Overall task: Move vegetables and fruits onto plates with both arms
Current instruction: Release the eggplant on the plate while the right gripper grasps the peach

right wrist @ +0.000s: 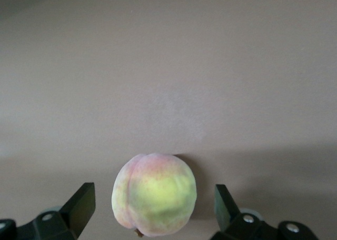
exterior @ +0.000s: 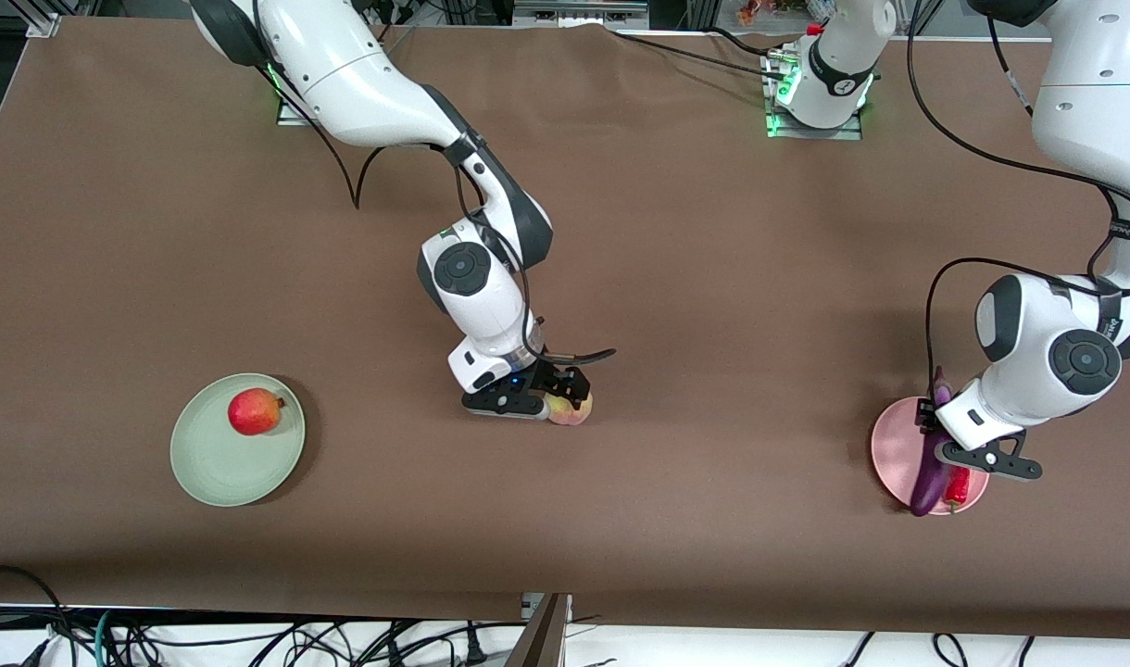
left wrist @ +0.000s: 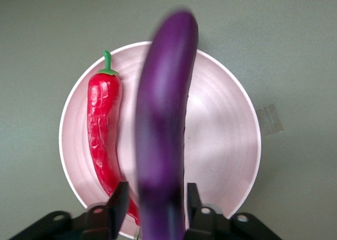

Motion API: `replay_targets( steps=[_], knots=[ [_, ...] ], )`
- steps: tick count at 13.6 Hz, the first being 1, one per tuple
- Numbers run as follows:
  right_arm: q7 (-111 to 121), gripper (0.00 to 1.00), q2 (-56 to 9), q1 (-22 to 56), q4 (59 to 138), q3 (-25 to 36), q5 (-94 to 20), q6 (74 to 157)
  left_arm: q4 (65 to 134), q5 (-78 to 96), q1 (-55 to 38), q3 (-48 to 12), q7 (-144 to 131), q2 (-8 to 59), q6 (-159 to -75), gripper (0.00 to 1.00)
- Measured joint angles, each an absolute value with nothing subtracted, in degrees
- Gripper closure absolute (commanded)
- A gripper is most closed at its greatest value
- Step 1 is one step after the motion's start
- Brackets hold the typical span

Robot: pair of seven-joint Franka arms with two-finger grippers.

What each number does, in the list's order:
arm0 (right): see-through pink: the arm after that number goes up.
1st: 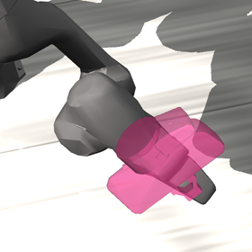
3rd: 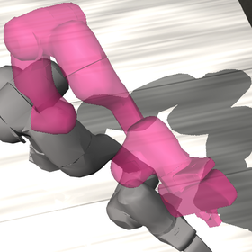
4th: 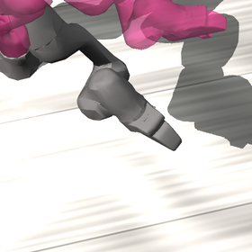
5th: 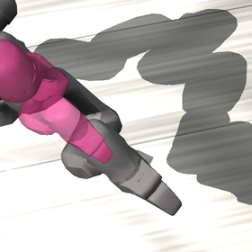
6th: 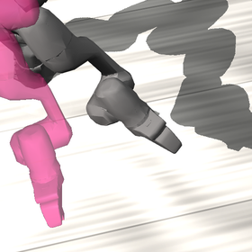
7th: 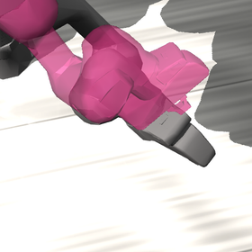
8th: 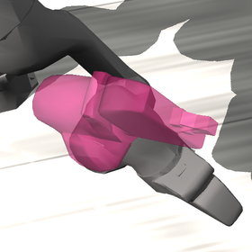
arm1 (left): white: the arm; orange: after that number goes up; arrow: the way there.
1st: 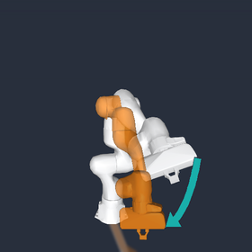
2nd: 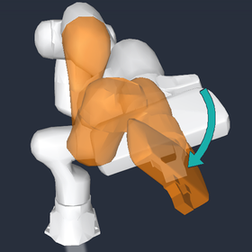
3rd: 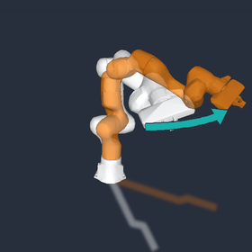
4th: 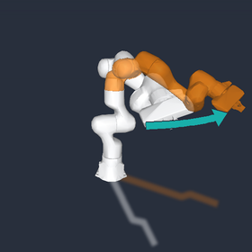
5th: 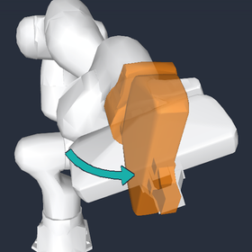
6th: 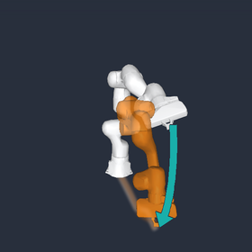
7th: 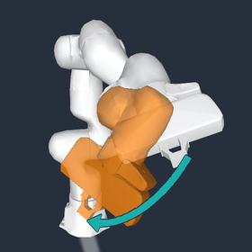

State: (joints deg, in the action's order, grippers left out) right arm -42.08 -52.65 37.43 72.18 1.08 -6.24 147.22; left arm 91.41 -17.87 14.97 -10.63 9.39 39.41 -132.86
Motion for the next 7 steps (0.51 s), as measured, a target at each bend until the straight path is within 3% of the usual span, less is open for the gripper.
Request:
replay_targets(
  steps=[7],
  knots=[
    [-42.4,0.0,-55.6,39.5,72.2,2.9,-6.2,153.1,88.9,-17.9,15.0,-11.3,9.4,38.9,-130.5,0.0]
  ],
)
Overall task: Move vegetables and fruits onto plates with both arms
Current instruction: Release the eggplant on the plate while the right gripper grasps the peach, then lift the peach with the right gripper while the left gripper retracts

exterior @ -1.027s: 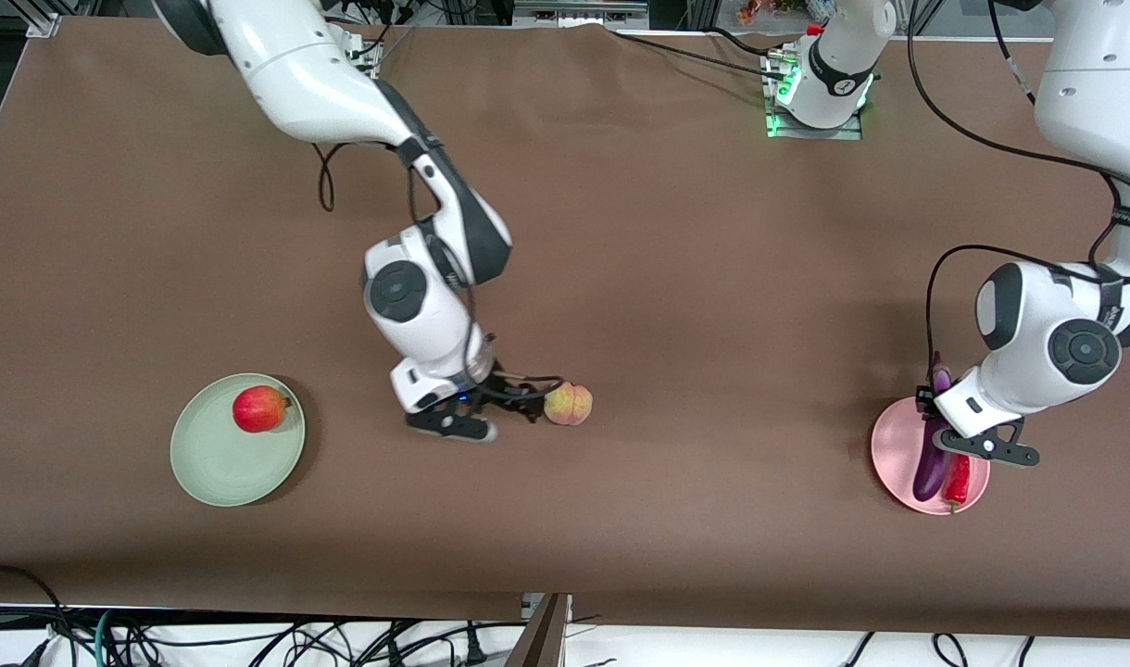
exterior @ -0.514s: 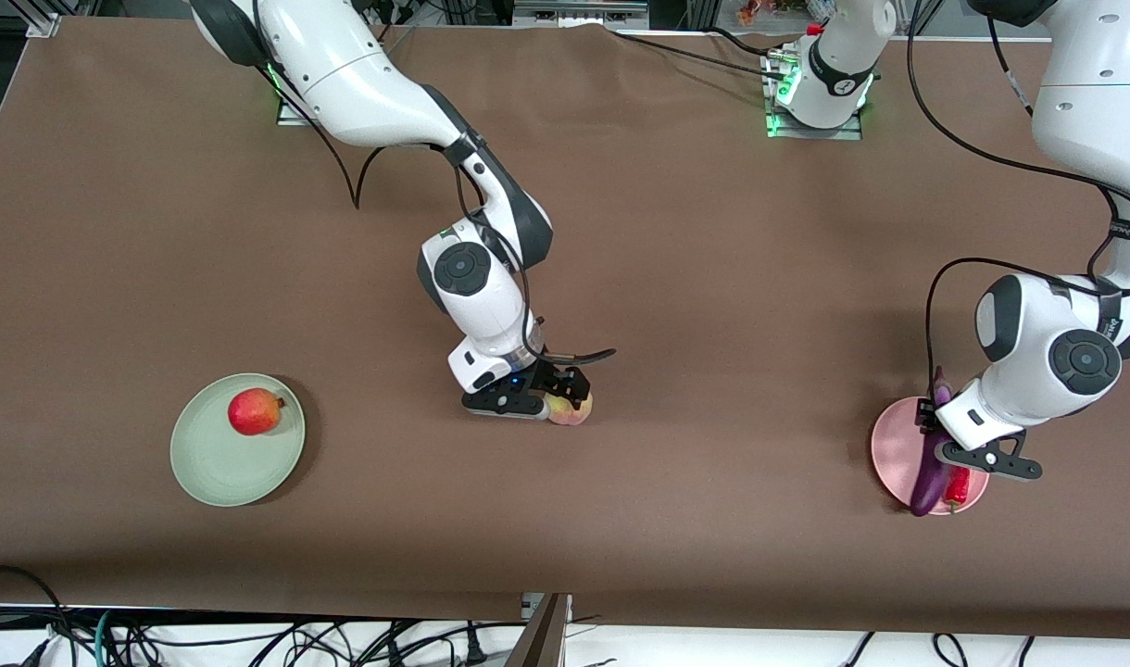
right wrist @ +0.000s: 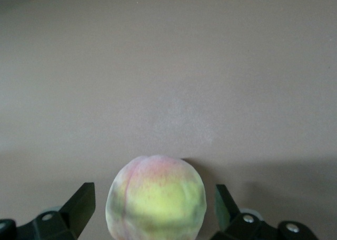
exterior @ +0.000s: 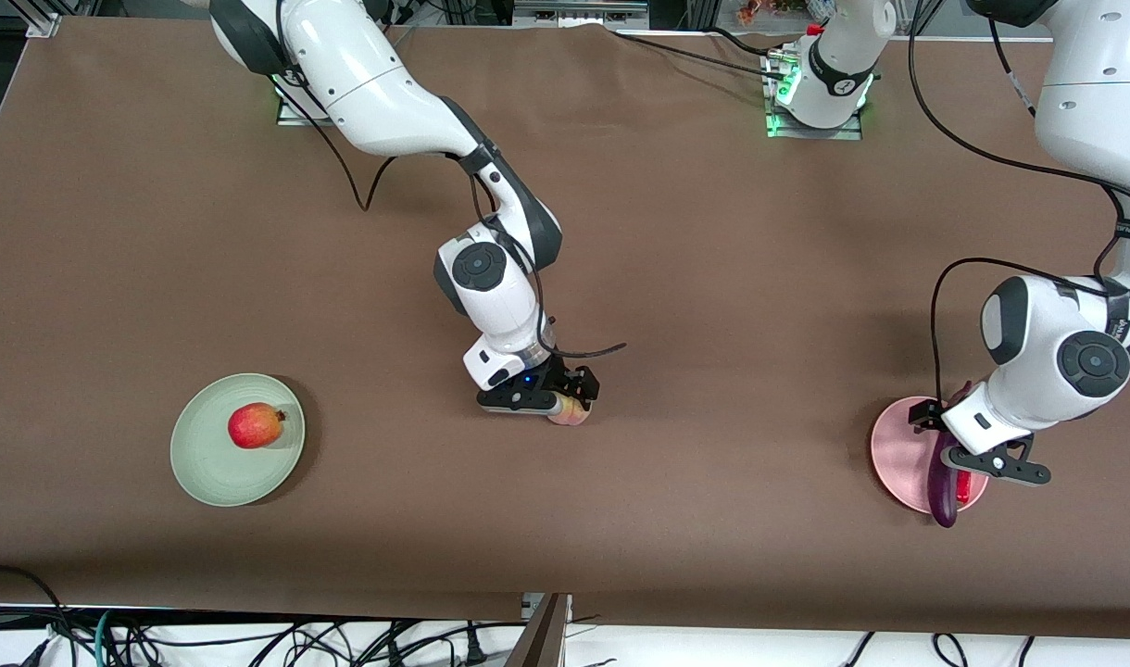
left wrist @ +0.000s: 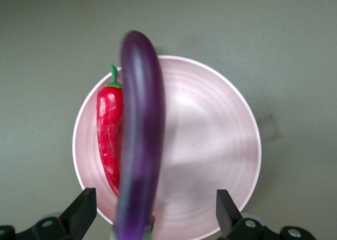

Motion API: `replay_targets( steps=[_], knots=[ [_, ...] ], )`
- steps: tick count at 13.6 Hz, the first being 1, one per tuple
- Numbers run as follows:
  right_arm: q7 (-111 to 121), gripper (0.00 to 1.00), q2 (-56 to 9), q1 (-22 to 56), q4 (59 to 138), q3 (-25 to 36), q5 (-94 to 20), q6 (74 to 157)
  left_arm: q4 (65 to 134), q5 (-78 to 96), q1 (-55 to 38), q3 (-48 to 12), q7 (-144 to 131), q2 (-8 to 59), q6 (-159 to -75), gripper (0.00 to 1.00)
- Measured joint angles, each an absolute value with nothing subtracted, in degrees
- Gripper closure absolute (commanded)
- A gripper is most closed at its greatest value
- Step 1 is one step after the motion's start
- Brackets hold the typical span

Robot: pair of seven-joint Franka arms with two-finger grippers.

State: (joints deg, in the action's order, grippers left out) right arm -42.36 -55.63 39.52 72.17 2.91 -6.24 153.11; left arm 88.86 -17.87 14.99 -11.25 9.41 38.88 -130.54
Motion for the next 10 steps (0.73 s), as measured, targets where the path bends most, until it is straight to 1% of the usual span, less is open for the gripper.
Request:
replay_targets(
  steps=[4,6,8,9,10],
  knots=[
    [-42.4,0.0,-57.2,39.5,72.2,3.5,-6.2,156.9,85.5,-16.7,14.6,-14.9,9.2,33.0,-122.6,0.0],
    [-42.4,0.0,-57.6,39.6,72.2,3.7,-6.2,157.4,82.7,-12.5,14.5,-15.3,9.2,30.5,-118.0,0.0],
    [-42.4,0.01,-57.6,39.8,72.1,3.7,-6.2,157.6,79.0,-9.3,14.5,-15.4,9.2,29.6,-111.8,0.0],
    [-42.4,0.16,-57.7,40.0,72.1,3.7,-6.2,157.6,76.7,-8.8,14.5,-15.5,9.2,29.4,-108.0,0.0],
    [-42.4,0.35,-57.7,40.2,72.1,3.7,-6.2,157.6,74.5,-8.7,14.5,-15.7,9.2,29.0,-103.8,0.0]
  ],
)
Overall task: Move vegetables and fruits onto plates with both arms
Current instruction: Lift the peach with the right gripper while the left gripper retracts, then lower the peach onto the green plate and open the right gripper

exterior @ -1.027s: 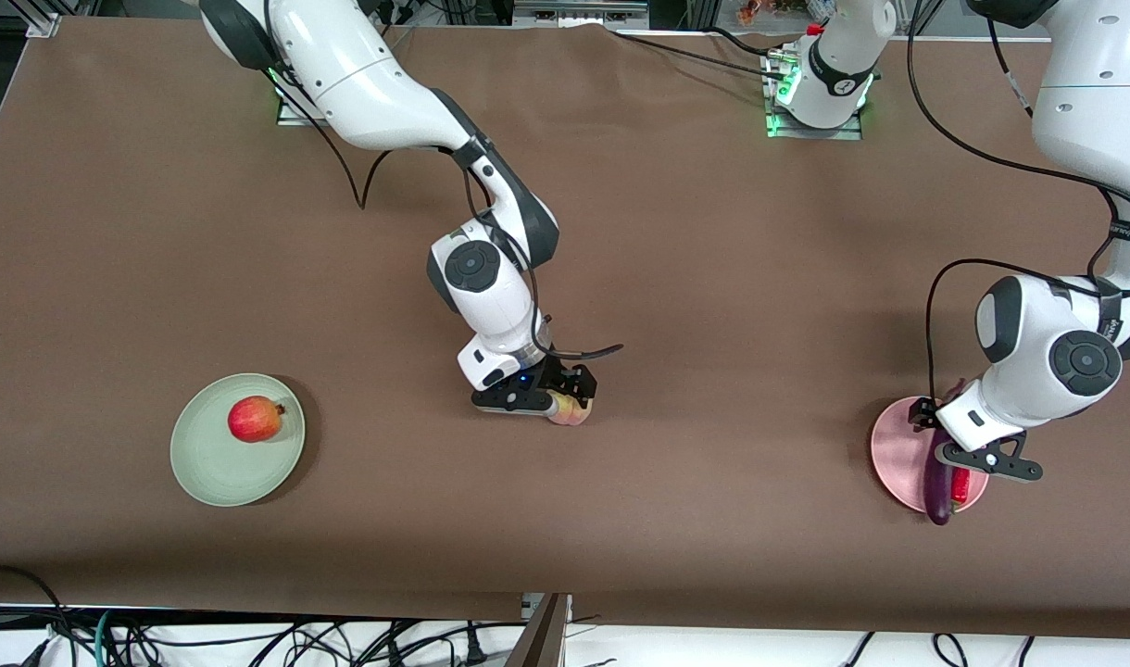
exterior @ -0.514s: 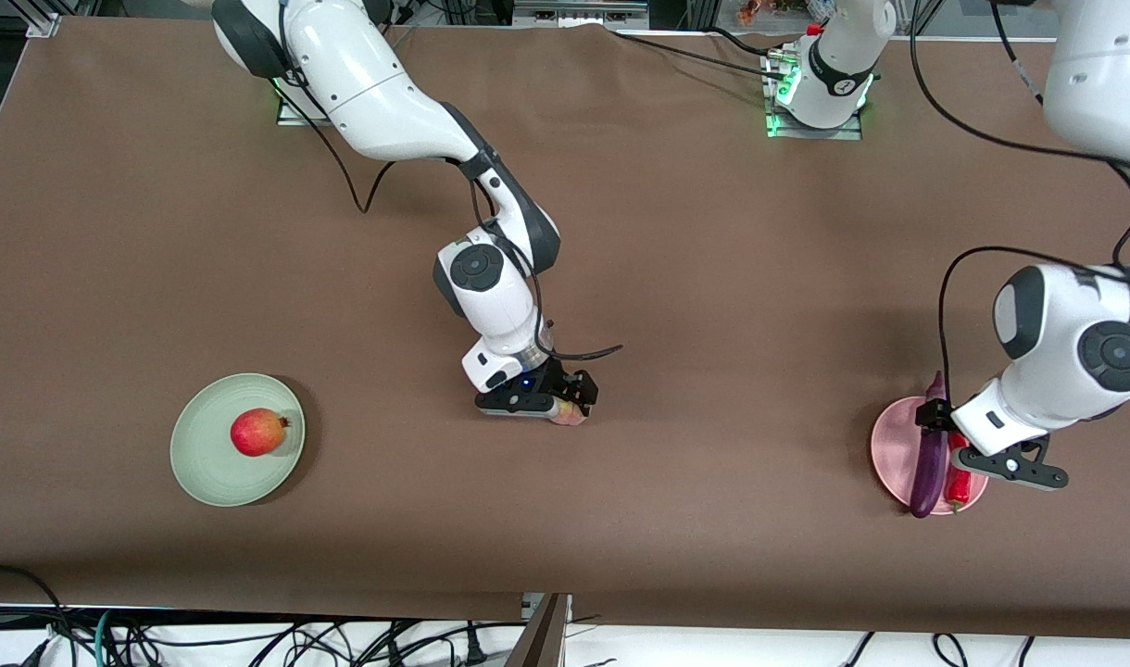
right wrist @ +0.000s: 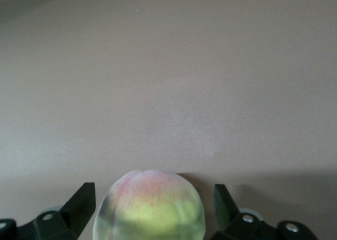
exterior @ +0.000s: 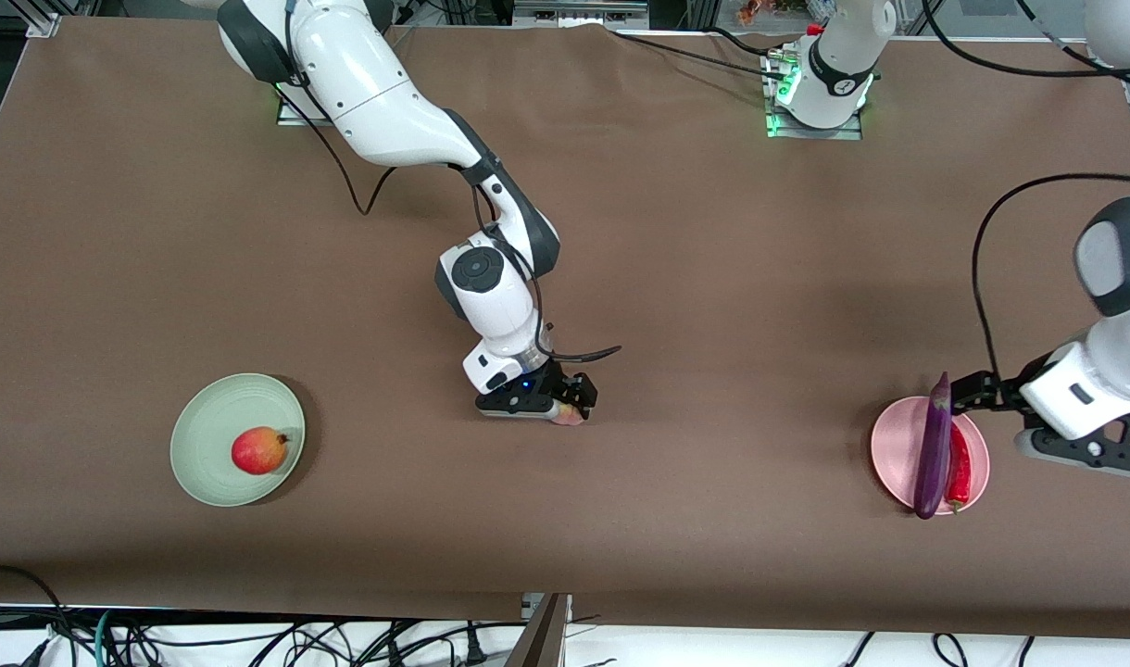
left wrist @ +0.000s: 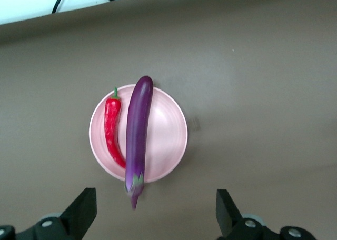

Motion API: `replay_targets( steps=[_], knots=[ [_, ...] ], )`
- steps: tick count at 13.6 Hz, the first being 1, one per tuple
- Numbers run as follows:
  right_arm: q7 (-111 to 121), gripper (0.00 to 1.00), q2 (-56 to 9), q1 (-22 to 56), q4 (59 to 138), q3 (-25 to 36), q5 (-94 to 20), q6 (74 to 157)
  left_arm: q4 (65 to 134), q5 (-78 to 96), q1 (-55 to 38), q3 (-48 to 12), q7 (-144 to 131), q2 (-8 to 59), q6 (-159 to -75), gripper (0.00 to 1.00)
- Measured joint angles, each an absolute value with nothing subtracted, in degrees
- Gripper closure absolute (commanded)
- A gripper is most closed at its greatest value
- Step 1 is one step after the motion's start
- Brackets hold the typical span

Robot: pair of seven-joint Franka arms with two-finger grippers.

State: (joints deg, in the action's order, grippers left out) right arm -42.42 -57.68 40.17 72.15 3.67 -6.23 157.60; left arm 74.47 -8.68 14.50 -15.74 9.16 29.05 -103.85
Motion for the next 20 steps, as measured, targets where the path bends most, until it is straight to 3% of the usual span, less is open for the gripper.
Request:
replay_targets(
  steps=[2,3,5,8,10,13,15,20],
  knots=[
    [-42.4,0.68,-57.7,40.4,72.1,3.7,-6.2,158.2,71.7,-8.6,14.4,-16.8,8.4,26.8,-96.0,0.0],
    [-42.4,0.73,-57.8,40.4,72.1,3.8,-6.2,158.5,71.5,-8.6,13.9,-17.1,7.0,25.0,-93.4,0.0],
    [-42.4,0.74,-57.8,40.5,72.1,4.1,-6.2,158.7,72.2,-8.5,11.2,-15.9,4.4,20.3,-89.6,0.0],
    [-42.3,0.77,-57.5,40.2,70.7,6.3,-6.2,154.2,77.6,-4.6,3.2,-7.2,1.2,13.0,-88.2,0.0],
    [-40.0,0.77,-56.1,38.1,66.1,6.9,-6.2,142.5,84.4,-2.4,0.3,-3.1,0.9,8.8,-91.5,0.0],
    [-28.7,0.77,-50.6,31.0,61.2,6.8,-6.4,123.4,94.7,-1.9,-0.1,-2.1,0.8,2.8,-98.5,0.0],
    [-17.0,0.77,-47.4,24.7,61.0,6.8,-8.4,114.1,98.7,-1.9,-0.7,-2.1,0.3,-0.5,-98.9,0.0],
    [16.2,0.75,-45.6,9.9,61.0,7.0,-10.0,104.7,99.3,-1.9,-1.1,-2.2,-0.6,-1.2,-98.0,0.0]
  ],
)
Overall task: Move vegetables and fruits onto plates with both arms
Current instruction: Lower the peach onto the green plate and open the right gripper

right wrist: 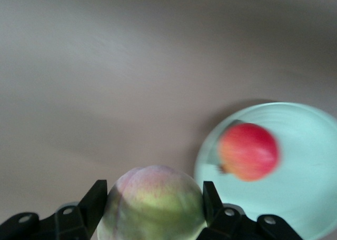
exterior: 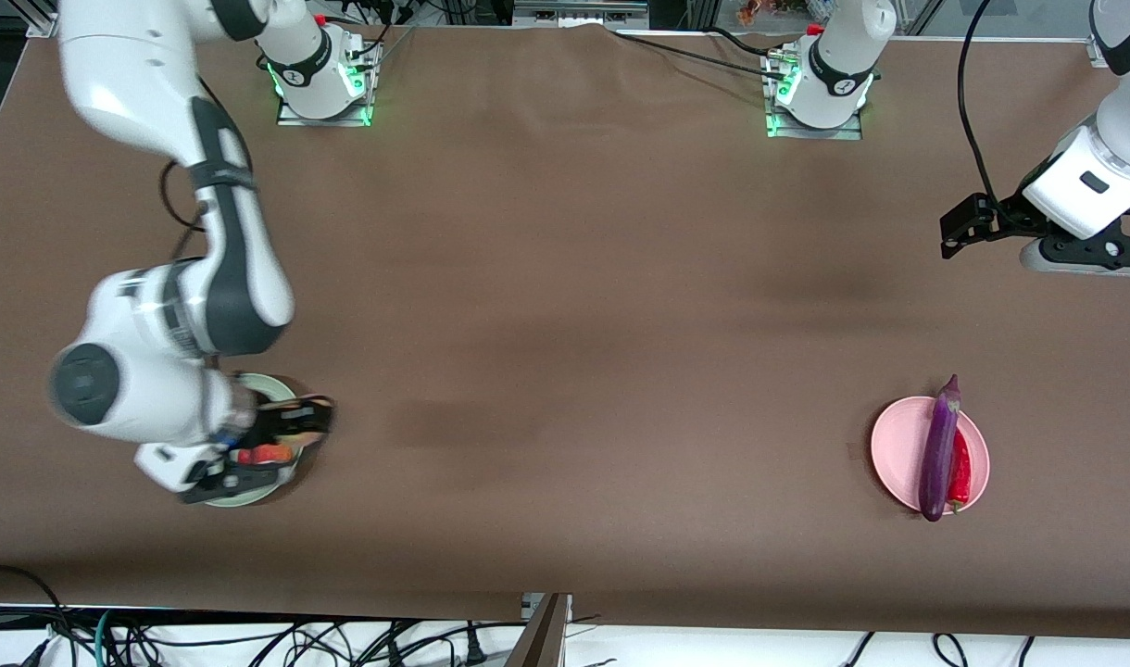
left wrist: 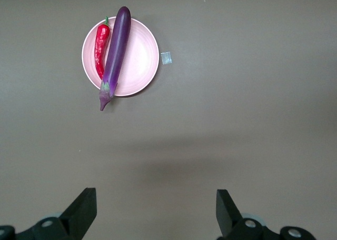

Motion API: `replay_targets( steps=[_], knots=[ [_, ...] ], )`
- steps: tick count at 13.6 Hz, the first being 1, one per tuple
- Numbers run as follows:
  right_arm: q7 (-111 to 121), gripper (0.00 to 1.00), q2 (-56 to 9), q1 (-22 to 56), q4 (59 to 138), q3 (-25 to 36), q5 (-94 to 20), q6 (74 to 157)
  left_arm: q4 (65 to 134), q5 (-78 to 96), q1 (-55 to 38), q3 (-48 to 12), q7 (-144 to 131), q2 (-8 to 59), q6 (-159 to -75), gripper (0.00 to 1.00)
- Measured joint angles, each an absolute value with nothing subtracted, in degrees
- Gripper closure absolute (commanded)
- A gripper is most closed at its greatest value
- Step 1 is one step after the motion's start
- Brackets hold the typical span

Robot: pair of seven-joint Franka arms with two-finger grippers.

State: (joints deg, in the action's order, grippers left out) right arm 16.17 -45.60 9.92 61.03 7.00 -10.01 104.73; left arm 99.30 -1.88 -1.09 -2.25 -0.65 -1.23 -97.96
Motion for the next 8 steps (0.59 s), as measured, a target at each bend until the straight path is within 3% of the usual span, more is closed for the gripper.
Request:
replay_targets(
  steps=[4,8],
  knots=[
    [32.4,0.74,-45.9,1.7,62.7,7.0,-8.5,104.3,99.3,-1.9,-1.2,-2.3,-1.0,-1.2,-97.5,0.0],
    [39.3,0.72,-48.4,-2.3,67.1,6.9,-8.5,113.6,99.3,-1.9,-1.2,-2.2,-1.1,-1.2,-97.3,0.0]
  ],
)
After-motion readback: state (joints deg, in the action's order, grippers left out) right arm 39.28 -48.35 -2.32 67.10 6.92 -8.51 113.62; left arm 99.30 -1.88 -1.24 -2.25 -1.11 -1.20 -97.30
